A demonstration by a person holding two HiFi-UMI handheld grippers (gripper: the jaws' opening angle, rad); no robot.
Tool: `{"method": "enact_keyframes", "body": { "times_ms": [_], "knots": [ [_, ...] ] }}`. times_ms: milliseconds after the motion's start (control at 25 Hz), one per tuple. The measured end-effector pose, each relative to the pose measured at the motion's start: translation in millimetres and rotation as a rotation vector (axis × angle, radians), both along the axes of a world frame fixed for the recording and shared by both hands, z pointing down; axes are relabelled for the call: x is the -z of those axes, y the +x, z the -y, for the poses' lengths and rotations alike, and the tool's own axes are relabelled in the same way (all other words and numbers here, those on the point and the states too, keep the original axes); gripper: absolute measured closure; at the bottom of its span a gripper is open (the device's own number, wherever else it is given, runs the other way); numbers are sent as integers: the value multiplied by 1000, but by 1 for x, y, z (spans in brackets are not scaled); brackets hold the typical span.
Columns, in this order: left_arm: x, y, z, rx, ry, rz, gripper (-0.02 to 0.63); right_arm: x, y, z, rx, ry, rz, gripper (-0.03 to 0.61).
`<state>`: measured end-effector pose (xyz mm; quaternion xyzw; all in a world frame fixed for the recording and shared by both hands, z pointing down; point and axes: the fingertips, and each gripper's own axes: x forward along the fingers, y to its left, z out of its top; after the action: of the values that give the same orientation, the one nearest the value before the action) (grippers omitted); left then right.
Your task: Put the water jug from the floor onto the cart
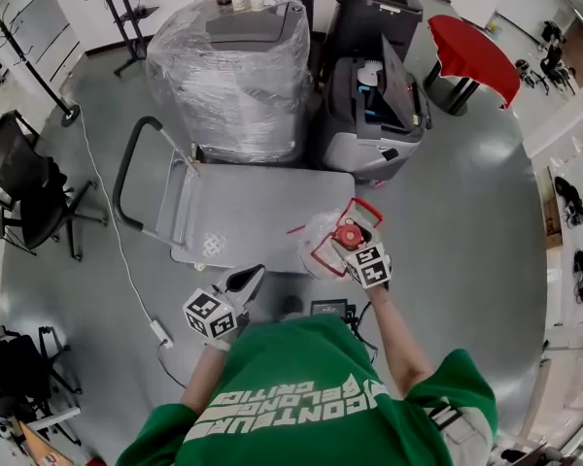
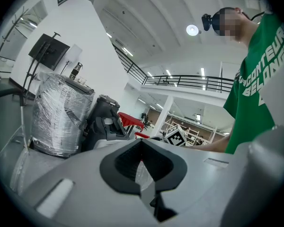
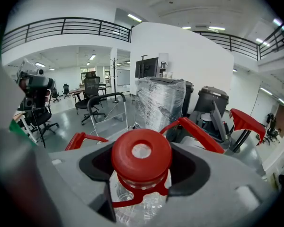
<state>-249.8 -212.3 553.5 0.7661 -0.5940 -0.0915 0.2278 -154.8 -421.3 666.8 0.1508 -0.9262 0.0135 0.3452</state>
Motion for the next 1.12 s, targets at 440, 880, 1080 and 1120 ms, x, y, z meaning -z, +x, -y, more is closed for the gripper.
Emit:
{"method": "enact_keyframes", "body": {
  "times_ms": [440,880,1080,1120],
  "knots": [
    [-2,7,15,12,-14,5,604,-9,4,10,19,-11,-2,276],
    [-3,11,24,-1,-19,0,604,-20,9,12,24,-26,-26,277],
    [-2,5,25,5,-16,2,604,-24,8,13,20,-29,-36,277],
    [-2,3,25,9,-18,2,604,-25,7,13,23,-30,-40,276]
  ]
}}
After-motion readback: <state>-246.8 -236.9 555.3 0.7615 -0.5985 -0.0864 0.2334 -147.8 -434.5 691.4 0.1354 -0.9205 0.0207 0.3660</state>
